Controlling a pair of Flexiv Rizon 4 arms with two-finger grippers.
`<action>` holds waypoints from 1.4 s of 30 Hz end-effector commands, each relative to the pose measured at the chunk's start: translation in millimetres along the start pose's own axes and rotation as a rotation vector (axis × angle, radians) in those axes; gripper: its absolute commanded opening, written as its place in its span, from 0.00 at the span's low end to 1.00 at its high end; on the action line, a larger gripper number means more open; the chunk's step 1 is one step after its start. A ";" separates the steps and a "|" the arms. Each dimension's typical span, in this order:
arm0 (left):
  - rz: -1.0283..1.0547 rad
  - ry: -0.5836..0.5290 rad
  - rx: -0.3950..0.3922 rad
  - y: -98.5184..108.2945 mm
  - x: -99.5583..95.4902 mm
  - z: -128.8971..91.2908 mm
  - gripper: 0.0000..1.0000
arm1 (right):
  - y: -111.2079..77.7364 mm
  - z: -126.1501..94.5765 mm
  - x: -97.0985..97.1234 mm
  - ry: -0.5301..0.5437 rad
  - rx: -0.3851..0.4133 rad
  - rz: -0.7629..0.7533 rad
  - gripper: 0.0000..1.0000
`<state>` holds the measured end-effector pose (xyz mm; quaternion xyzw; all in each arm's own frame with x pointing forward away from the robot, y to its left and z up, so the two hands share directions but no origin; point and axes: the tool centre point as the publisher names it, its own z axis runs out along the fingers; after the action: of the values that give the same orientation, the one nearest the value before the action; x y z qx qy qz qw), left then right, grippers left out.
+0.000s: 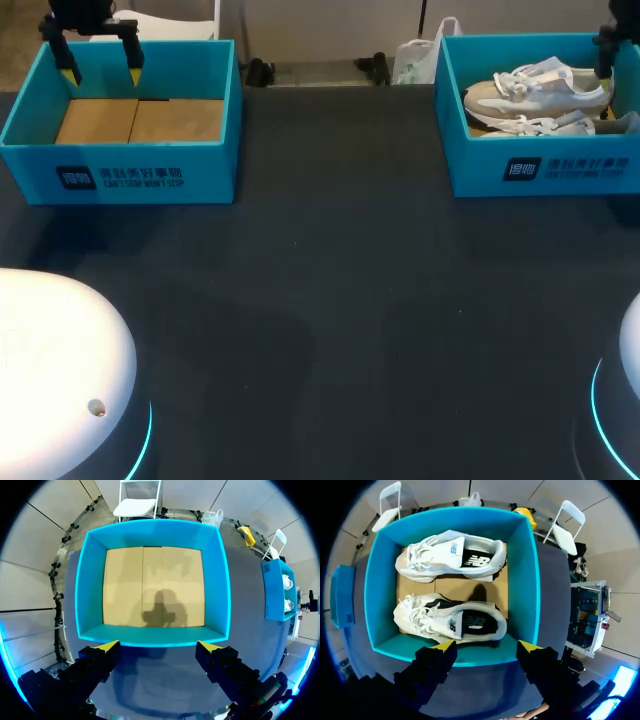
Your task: Take the shoe out of the shoebox, open the shoe tongue, remove and reinsert the insole, then place the shoe into the shoebox
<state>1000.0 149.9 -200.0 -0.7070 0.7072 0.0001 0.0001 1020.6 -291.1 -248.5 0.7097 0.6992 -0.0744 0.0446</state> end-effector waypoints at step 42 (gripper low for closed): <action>0.000 0.000 0.000 0.0 -0.1 0.0 1.00 | 6.4 85.1 -28.3 0.076 0.078 -0.020 0.54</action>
<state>1000.0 149.9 -200.0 -0.7071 0.7072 0.0000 0.0000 1022.2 -333.0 -326.1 0.7063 0.7037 -0.0758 -0.0094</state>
